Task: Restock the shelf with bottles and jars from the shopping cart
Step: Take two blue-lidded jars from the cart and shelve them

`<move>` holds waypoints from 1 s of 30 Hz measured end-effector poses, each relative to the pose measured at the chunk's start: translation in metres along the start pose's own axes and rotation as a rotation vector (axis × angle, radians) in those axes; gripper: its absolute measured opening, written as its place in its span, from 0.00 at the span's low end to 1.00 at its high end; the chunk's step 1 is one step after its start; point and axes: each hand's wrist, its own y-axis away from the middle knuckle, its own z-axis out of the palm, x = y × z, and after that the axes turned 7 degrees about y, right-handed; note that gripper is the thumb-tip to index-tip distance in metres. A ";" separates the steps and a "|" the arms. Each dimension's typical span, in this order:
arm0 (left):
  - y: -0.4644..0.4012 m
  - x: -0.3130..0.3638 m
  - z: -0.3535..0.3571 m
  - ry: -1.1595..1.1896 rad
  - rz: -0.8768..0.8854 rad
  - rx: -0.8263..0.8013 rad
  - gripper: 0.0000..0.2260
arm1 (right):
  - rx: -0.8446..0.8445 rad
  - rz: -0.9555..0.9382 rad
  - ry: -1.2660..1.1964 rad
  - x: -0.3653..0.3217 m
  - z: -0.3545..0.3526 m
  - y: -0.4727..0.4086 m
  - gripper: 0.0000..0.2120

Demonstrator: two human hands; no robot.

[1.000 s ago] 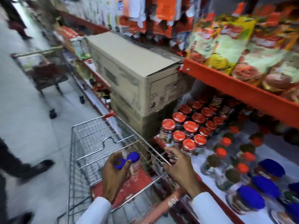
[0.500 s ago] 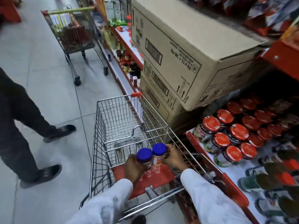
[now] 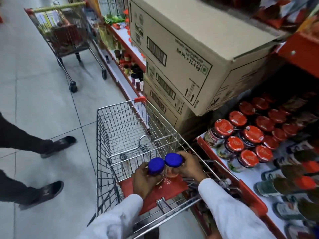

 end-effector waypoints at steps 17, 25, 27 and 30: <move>0.169 0.131 0.093 -0.118 0.564 -0.455 0.22 | 0.658 -0.081 -0.252 0.031 -0.189 0.267 0.24; 0.265 0.104 0.216 -0.214 0.667 -0.702 0.25 | 0.902 0.084 -0.264 0.130 -0.227 0.411 0.23; 0.287 0.086 0.245 -0.223 0.639 -0.780 0.23 | 0.966 0.135 -0.277 0.153 -0.228 0.441 0.21; 0.310 0.058 0.283 -0.273 0.612 -0.869 0.23 | 1.067 0.210 -0.326 0.190 -0.226 0.471 0.21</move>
